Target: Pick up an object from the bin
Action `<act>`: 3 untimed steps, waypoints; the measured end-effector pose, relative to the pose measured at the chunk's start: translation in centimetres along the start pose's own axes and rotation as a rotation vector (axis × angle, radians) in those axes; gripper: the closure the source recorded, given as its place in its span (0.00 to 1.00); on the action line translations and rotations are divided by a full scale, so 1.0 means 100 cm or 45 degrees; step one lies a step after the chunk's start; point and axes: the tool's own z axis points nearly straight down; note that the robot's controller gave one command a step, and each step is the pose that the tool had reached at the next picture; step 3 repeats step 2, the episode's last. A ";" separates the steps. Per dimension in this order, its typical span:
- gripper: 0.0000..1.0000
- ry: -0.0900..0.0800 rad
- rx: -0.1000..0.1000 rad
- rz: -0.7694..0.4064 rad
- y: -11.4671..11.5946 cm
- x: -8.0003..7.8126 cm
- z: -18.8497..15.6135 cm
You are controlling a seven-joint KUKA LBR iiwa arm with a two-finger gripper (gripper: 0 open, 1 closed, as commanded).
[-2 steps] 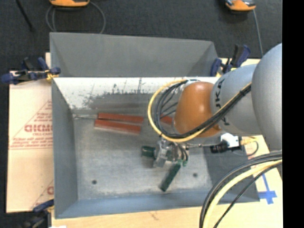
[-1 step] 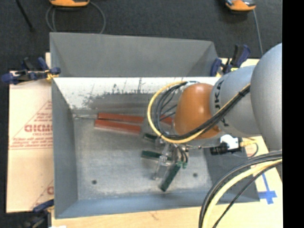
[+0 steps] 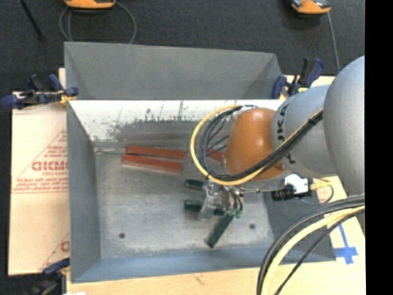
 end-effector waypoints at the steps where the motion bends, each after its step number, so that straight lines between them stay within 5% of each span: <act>1: 1.00 -0.003 0.003 -0.306 0.004 0.022 -0.125; 2: 1.00 -0.012 0.002 -0.399 0.003 0.015 -0.234; 3: 1.00 -0.012 0.002 -0.399 0.003 0.015 -0.234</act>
Offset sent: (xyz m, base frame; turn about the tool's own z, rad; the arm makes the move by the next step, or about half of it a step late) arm -0.0227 0.0096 0.1211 -0.2406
